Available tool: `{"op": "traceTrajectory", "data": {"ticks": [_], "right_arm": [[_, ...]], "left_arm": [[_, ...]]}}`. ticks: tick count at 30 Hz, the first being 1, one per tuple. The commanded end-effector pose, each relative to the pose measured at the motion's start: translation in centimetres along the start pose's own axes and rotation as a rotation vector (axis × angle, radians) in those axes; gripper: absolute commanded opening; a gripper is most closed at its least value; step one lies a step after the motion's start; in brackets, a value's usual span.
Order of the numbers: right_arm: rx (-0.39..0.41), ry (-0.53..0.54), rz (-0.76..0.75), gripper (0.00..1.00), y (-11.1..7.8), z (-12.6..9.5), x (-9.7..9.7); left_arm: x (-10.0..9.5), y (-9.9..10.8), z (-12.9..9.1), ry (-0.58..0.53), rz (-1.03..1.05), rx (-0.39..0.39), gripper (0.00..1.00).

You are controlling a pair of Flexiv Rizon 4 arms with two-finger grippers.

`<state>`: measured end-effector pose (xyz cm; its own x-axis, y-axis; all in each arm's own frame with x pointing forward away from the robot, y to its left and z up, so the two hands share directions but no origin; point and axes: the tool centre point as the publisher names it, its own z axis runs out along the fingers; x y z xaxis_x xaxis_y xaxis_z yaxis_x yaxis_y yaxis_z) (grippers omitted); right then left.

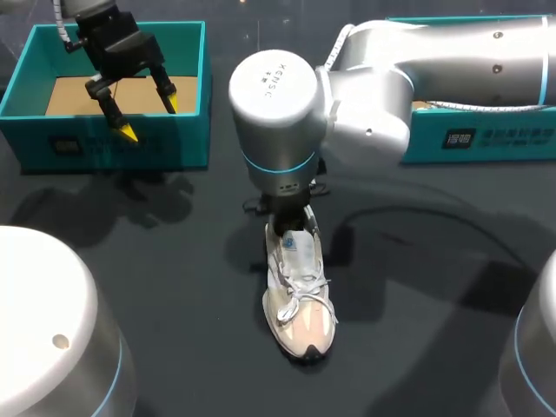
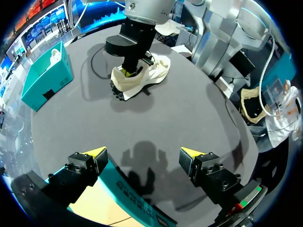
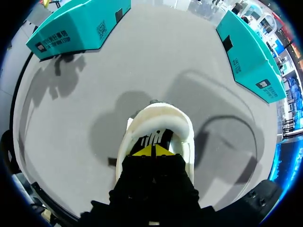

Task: Take the shoe out of the shoebox, open the shoe tongue, remove and reinsert the insole, then place the shoe into the shoebox

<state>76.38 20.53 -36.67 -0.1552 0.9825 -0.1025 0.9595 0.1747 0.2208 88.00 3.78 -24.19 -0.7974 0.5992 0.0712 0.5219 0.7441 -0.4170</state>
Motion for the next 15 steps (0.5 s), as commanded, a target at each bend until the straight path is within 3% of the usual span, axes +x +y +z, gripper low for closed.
{"op": "traceTrajectory", "data": {"ticks": [1, 9, 15], "right_arm": [[-0.019, -0.012, -0.001, 0.00, 0.4, -0.7, -0.2], [-0.122, -0.054, 0.006, 0.00, 1.7, -0.6, -0.7], [-0.140, -0.026, -0.003, 0.00, 2.6, 1.8, -0.6]], "left_arm": [[0.0, 0.0, 0.0, 0.001, 0.001, -0.002, 1.00], [0.0, 0.0, 0.0, 0.001, 0.001, -0.002, 1.00], [0.0, 0.0, 0.0, 0.001, 0.001, -0.002, 1.00]]}}
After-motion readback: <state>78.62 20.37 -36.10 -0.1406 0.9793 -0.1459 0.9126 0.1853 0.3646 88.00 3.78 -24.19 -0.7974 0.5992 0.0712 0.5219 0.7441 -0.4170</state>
